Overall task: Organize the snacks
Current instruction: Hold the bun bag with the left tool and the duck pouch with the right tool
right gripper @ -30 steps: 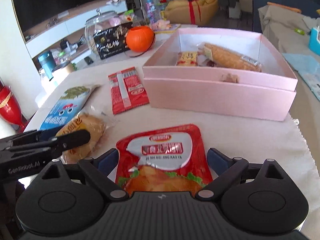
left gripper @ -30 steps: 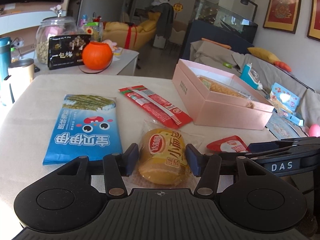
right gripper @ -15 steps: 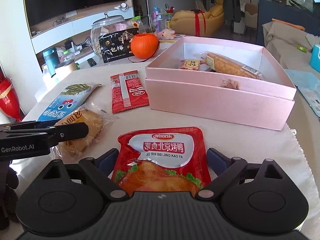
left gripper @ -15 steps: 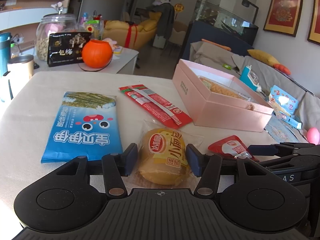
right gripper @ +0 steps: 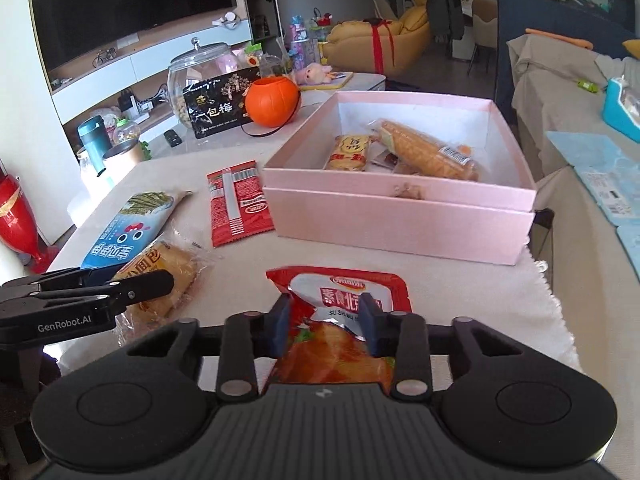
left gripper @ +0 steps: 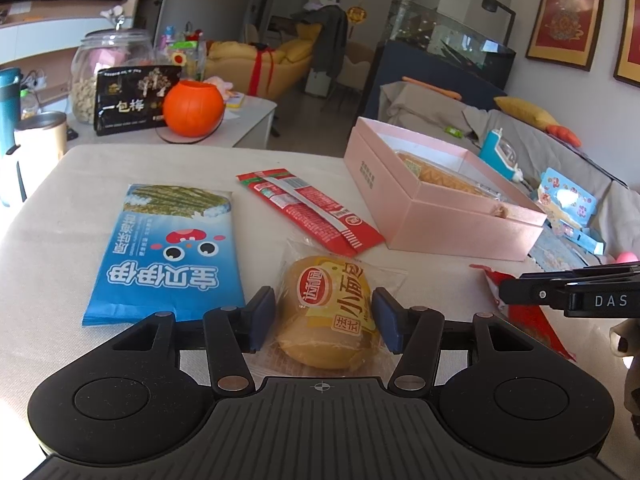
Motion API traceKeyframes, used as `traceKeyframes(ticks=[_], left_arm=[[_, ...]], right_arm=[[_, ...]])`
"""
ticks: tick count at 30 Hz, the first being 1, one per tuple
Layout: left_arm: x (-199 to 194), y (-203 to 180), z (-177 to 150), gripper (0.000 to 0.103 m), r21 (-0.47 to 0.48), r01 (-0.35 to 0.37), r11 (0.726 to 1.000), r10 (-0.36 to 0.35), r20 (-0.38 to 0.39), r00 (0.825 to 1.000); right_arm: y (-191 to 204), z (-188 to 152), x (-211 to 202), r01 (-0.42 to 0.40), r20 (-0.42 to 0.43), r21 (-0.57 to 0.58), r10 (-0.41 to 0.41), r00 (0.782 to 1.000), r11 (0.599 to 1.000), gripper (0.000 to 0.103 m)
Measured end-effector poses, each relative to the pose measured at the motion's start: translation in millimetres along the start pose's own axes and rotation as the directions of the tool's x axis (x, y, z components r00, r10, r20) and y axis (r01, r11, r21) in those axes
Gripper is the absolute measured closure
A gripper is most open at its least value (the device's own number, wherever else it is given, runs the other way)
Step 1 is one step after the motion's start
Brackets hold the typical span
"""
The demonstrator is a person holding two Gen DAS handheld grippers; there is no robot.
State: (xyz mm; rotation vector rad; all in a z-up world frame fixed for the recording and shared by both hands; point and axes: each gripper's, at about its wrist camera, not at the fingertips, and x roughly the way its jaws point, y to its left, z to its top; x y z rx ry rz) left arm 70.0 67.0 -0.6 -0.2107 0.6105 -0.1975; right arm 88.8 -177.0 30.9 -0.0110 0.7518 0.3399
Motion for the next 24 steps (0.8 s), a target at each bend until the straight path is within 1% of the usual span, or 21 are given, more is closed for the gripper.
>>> traceKeyframes(ticks=[3,5,7,8,14,15,18,21,24], left_arm=[[0.1,0.1,-0.1,0.043,0.0,0.0,1.0,0.0,0.0,1.0],[0.1,0.0,-0.1,0.043,0.0,0.0,1.0,0.0,0.0,1.0],[0.2,0.2,-0.1,0.043,0.0,0.0,1.0,0.0,0.0,1.0],[0.2,0.0,-0.2,0.043,0.0,0.001,1.0,-0.001,0.0,1.0],[0.2,-0.1,-0.3,0.043,0.0,0.001,1.0,-0.001,0.0,1.0],[0.3,-0.2,-0.3,0.043,0.0,0.001,1.0,-0.001,0.0,1.0],[0.3,-0.2,-0.3,0.043,0.0,0.0,1.0,0.0,0.0,1.0],[0.3,-0.2,-0.4,0.043,0.0,0.0,1.0,0.0,0.0,1.0],[0.4,-0.2,-0.4,0.043,0.001,0.0,1.0,0.0,0.001,1.0]], right_arm=[[-2.5,-0.2,-2.5,0.022,-0.009,-0.025,-0.022,1.0,0.999,0.069],[-2.4,-3.4,-2.5,0.039,-0.015,-0.037,-0.04,0.999,0.999,0.059],[-1.9,-8.1,-0.4,0.056,-0.018,-0.048,-0.057,0.998,0.997,0.034],[-2.1,-11.2,1.2,0.069,-0.016,-0.054,-0.07,0.997,0.996,0.032],[-7.7,-15.4,9.9,0.083,-0.028,-0.067,-0.085,0.996,0.994,0.027],[-8.0,-15.2,12.0,0.091,-0.03,-0.077,-0.093,0.995,0.993,0.025],[-8.3,-14.1,17.2,0.119,-0.026,-0.1,-0.123,0.992,0.988,0.024],[-10.4,-9.5,16.9,0.112,-0.013,-0.111,-0.115,0.993,0.987,0.024],[-18.9,-2.4,18.0,0.085,-0.022,-0.084,-0.087,0.996,0.993,0.023]])
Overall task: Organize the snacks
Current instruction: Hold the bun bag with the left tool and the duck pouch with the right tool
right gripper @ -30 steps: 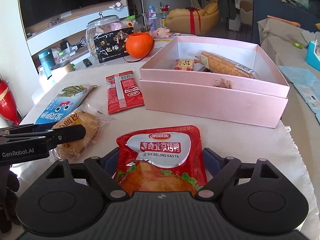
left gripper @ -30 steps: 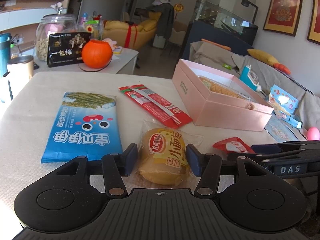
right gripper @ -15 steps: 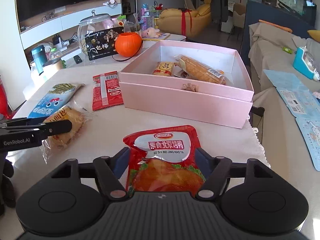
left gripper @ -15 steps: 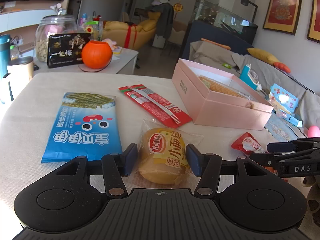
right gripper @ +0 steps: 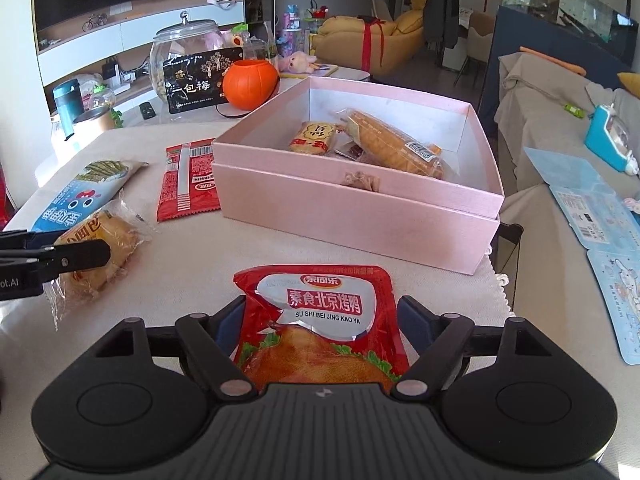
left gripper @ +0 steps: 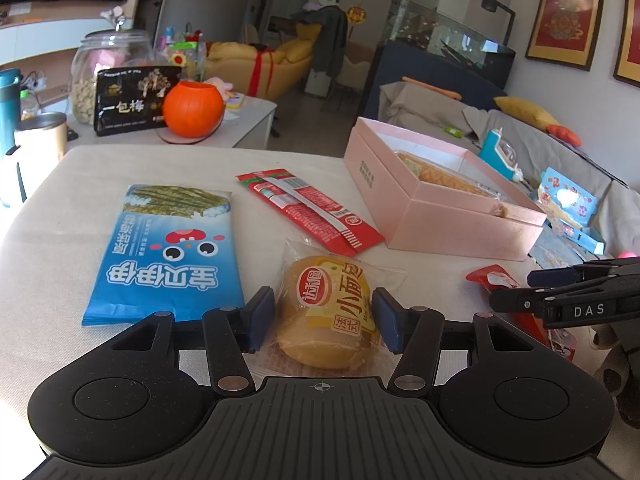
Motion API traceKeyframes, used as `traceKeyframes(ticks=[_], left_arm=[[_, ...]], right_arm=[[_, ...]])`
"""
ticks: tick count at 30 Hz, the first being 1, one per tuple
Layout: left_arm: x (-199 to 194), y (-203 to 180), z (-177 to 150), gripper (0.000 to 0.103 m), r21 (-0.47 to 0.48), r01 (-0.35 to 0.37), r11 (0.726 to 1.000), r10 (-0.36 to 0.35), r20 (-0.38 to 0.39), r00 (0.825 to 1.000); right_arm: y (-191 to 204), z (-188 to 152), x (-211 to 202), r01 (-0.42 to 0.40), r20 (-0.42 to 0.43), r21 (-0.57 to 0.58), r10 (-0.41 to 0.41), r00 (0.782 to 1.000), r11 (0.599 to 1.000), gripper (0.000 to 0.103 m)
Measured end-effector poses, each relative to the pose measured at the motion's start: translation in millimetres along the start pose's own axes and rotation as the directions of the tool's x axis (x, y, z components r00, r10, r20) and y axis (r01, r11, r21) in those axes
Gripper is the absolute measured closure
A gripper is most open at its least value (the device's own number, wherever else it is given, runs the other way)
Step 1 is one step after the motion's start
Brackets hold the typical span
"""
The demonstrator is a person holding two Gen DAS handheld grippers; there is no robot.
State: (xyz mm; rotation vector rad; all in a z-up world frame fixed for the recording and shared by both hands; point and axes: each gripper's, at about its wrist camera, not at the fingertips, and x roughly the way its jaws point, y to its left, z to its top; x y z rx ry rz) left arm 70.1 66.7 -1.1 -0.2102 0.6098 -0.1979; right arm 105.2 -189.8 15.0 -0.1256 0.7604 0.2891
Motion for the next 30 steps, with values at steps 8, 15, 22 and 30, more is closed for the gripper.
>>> traceKeyframes(ticks=[8,15,22,30], left_arm=[[0.1,-0.1,-0.1,0.043,0.0,0.0,1.0,0.0,0.0,1.0],[2.9,-1.7,8.6,0.043,-0.005,0.01,1.0,-0.01,-0.063,0.998],[15.8,-24.4,18.6,0.039,0.016,0.085,0.996,-0.08,-0.217,0.973],[15.5,-38.5,11.9,0.036,0.095,0.065,0.993,-0.041,-0.234,0.971]], right_arm=[[-13.1,-3.7,19.9,-0.021,-0.016,0.06,0.022,1.0,0.998,0.008],[-9.2,7.4,28.1,-0.035,-0.088,0.027,0.037,0.995,0.999,0.0],[-37.1,35.0,35.5,-0.128,-0.205,0.175,0.163,0.965,0.976,0.006],[-18.9,13.4,-6.4,-0.151,-0.137,0.082,0.161,0.977,0.985,0.037]])
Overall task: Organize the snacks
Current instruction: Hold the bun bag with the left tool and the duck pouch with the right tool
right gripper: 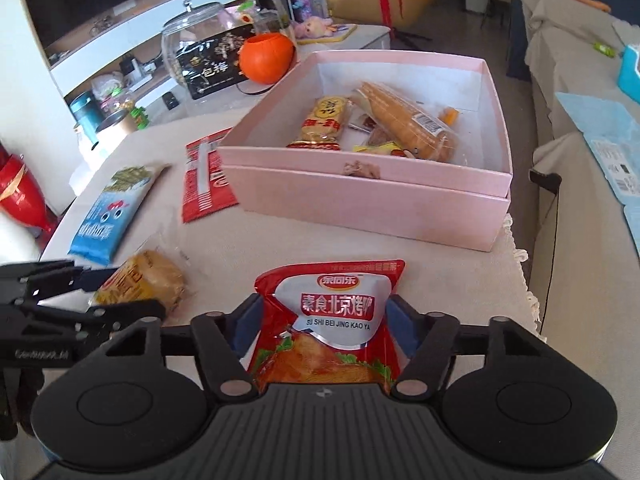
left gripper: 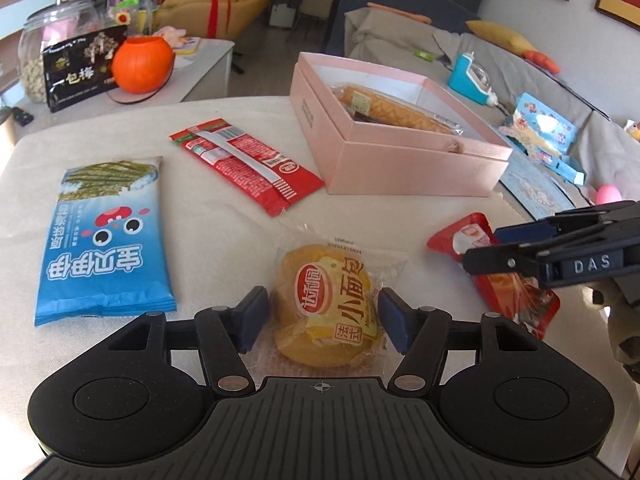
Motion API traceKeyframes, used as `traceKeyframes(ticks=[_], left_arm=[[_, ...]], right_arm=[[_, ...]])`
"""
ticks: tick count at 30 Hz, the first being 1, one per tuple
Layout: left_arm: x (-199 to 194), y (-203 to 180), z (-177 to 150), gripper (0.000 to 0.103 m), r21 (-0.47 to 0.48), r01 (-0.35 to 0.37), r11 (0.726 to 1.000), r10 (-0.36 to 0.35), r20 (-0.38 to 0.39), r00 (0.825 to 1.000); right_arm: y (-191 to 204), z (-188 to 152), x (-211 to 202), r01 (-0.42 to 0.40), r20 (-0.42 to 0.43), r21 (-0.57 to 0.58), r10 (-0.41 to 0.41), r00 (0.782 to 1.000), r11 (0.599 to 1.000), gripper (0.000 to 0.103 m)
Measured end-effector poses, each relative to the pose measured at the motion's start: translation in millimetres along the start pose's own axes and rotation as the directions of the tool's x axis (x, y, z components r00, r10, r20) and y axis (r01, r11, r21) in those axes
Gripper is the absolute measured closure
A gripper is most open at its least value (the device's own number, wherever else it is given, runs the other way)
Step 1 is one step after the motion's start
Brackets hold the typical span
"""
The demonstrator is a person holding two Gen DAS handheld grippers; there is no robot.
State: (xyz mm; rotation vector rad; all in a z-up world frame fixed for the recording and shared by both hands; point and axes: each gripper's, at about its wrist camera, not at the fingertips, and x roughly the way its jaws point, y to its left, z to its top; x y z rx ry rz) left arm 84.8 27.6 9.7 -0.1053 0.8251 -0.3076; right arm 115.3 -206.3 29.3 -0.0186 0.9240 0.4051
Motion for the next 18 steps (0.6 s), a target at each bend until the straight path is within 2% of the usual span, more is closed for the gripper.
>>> traceKeyframes(ticks=[2,3,8,11,14,15,18], left_arm=[[-0.9,-3.2,-2.8,0.035,0.003,-0.01,1.0,0.01,0.008,1.0],[-1.1,-4.8,-4.2,0.035,0.008,-0.015,1.0,0.015,0.013,1.0],[-2.6,-8.8,-11.6,0.035,0.05,-0.025,0.998,0.023,0.045,0.999],[-3.2,-7.5,-12.5,0.034,0.057,-0.017,0.998,0.015,0.051,0.999],[-3.5,-6.7,-13.6,0.035,0.051,-0.012,0.999,0.009,0.057,0.998],[-3.8,-6.8,-14.0,0.035,0.051,-0.012,0.999,0.009,0.06,0.998],[-4.2,-5.9,-15.1,0.035,0.05,-0.007,0.999,0.004,0.064,0.998]], right_arm=[[4.8,-8.0,-5.3,-0.024,-0.008,-0.013,0.024,1.0,1.0,0.035],[6.8,-11.0,-6.7,-0.029,-0.007,-0.017,0.029,1.0,0.999,0.03],[12.9,-17.7,-7.2,0.071,0.055,-0.035,-0.069,0.996,0.997,0.022],[7.7,-16.7,-1.1,0.075,0.046,-0.019,-0.074,0.996,0.997,0.016],[-3.1,-18.0,7.2,0.053,0.029,0.05,-0.055,0.998,0.997,0.011],[-3.1,-19.5,8.0,0.056,0.046,0.059,-0.059,0.997,0.997,0.01],[10.0,-23.9,12.4,0.109,0.052,0.007,-0.11,0.993,0.994,0.009]])
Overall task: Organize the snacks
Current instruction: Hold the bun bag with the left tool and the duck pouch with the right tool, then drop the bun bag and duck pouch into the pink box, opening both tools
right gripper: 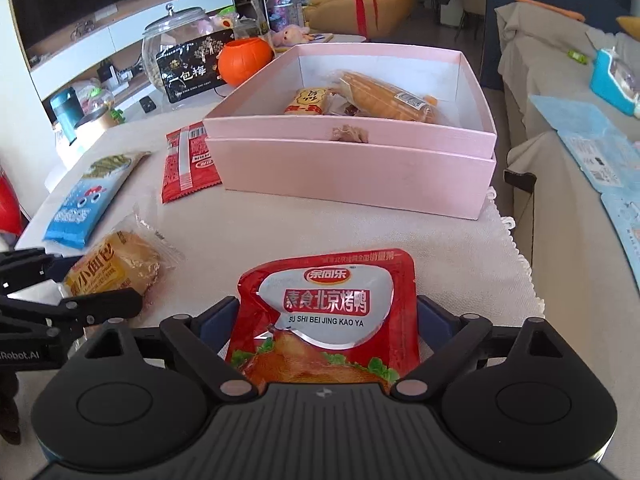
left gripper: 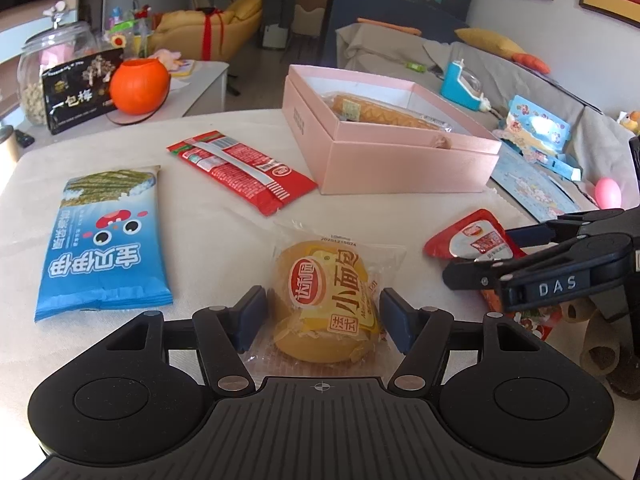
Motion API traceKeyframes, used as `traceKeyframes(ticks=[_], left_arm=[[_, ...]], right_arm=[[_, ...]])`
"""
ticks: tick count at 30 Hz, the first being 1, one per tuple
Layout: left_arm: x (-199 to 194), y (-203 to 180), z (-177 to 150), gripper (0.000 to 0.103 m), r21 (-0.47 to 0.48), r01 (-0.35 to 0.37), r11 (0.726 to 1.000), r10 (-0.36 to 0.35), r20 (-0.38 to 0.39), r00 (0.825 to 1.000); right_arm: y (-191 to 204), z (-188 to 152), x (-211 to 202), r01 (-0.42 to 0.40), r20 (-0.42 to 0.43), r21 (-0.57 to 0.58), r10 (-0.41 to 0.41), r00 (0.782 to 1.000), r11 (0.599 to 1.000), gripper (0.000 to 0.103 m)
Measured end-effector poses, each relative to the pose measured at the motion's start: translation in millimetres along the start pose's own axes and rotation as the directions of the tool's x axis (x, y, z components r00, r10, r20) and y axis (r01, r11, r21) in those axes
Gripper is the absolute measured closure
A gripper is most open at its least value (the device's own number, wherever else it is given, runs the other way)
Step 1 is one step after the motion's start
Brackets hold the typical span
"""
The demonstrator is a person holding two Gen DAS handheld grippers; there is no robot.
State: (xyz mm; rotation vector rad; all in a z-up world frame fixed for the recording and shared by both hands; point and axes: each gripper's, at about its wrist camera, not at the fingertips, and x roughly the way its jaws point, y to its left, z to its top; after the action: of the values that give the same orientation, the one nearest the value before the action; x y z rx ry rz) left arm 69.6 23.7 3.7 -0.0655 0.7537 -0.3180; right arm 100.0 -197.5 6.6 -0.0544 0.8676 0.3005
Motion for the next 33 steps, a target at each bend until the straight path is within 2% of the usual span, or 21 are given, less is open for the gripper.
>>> traceKeyframes(ticks=[3,5,7,8,9,16,23,25,27,28,30,32,33], left_arm=[[-0.1,1.1,0.2,0.034,0.002,0.007,1.0,-0.007,-0.001,1.0],[-0.3,1.4,0.4,0.035,0.006,0.011,1.0,-0.011,-0.003,1.0],[-0.4,1.4,0.8,0.035,0.009,0.012,1.0,-0.012,-0.007,1.0],[-0.6,1.0,0.7,0.035,0.011,0.012,1.0,-0.012,-0.008,1.0],[-0.5,0.7,0.9,0.035,0.011,0.01,1.0,-0.01,-0.009,1.0],[-1.0,-0.8,0.8,0.035,0.014,0.003,1.0,-0.003,-0.011,1.0],[-7.9,0.7,5.5,0.045,-0.022,0.044,0.999,-0.044,0.012,0.999],[-11.9,-1.1,26.4,0.046,-0.041,0.086,0.995,-0.083,0.067,0.994],[-18.7,-9.3,63.6,0.046,-0.027,0.117,0.993,-0.112,0.154,0.982],[-21.6,-14.4,81.9,0.046,-0.012,0.135,0.991,-0.129,0.2,0.971],[-22.3,-24.8,123.7,0.045,0.006,0.187,0.982,-0.179,0.306,0.935],[-3.5,-30.3,155.8,0.043,0.016,0.222,0.975,-0.213,0.359,0.909],[16.5,-32.6,168.1,0.043,0.039,0.223,0.974,-0.222,0.337,0.915]], right_arm=[[11.1,-4.7,0.5,0.025,0.002,-0.067,-0.024,1.0,0.997,0.009],[10.2,-2.9,-2.3,0.01,-0.007,-0.068,-0.01,1.0,0.998,0.013],[8.6,1.6,-9.6,-0.02,-0.013,-0.076,0.02,1.0,0.997,0.022],[8.3,2.8,-14.9,-0.039,-0.008,-0.081,0.039,0.999,0.996,0.036],[8.8,4.0,-19.8,-0.049,-0.007,-0.089,0.048,0.999,0.995,0.041],[12.1,3.1,-43.8,-0.045,0.022,-0.141,0.049,0.999,0.989,0.045],[-8.4,11.6,-74.6,-0.048,0.109,-0.099,0.059,0.992,0.994,0.045],[-14.8,16.4,-82.6,-0.039,0.139,-0.092,0.052,0.989,0.995,0.045],[-21.4,23.7,-87.1,-0.028,0.16,-0.082,0.041,0.986,0.996,0.045],[-25.2,27.8,-89.4,-0.018,0.17,-0.071,0.03,0.985,0.997,0.045],[-31.1,34.5,-92.3,-0.007,0.185,-0.051,0.016,0.983,0.999,0.045],[-34.0,39.0,-93.4,0.009,0.198,-0.034,-0.002,0.98,0.999,0.045],[-35.2,40.4,-93.4,0.013,0.202,-0.028,-0.007,0.979,1.0,0.045]])
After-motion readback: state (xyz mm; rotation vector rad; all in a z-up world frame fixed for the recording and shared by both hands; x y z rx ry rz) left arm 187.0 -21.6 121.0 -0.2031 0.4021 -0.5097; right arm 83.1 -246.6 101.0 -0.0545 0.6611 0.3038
